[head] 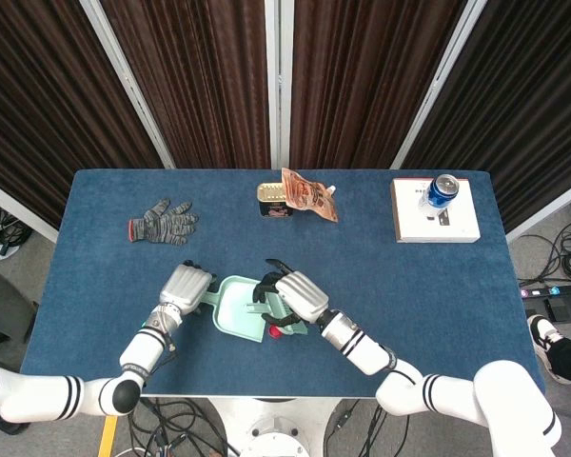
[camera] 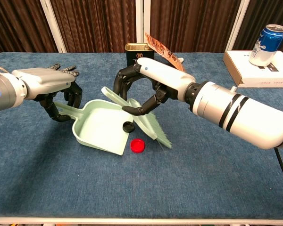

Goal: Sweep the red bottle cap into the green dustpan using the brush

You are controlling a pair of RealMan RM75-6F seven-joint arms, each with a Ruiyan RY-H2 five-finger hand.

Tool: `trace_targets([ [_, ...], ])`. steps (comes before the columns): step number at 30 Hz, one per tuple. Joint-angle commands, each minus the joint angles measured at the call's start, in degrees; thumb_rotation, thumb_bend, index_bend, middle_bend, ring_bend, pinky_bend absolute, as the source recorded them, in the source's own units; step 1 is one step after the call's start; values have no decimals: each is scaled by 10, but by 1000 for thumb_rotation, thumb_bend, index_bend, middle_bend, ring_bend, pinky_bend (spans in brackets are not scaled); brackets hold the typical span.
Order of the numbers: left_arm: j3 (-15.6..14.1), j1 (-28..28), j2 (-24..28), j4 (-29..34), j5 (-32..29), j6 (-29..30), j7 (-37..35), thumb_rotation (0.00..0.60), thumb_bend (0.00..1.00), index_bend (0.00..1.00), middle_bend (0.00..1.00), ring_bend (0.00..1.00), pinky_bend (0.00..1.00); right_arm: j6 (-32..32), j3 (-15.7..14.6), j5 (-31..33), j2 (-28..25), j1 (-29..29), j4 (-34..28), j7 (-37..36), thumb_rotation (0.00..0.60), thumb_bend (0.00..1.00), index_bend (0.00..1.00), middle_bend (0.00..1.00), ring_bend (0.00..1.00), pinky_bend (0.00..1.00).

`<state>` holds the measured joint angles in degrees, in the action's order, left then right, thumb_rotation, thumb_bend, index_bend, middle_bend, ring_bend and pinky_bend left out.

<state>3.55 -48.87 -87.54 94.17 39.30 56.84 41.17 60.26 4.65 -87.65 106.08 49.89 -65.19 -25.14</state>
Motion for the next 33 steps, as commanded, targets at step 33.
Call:
trace_targets([
  [33, 13, -47, -28, 6, -64, -3, 13, 600, 349, 511, 472, 339, 237, 47, 33, -37, 61, 2, 42, -64, 600, 618, 849, 683, 319, 49],
])
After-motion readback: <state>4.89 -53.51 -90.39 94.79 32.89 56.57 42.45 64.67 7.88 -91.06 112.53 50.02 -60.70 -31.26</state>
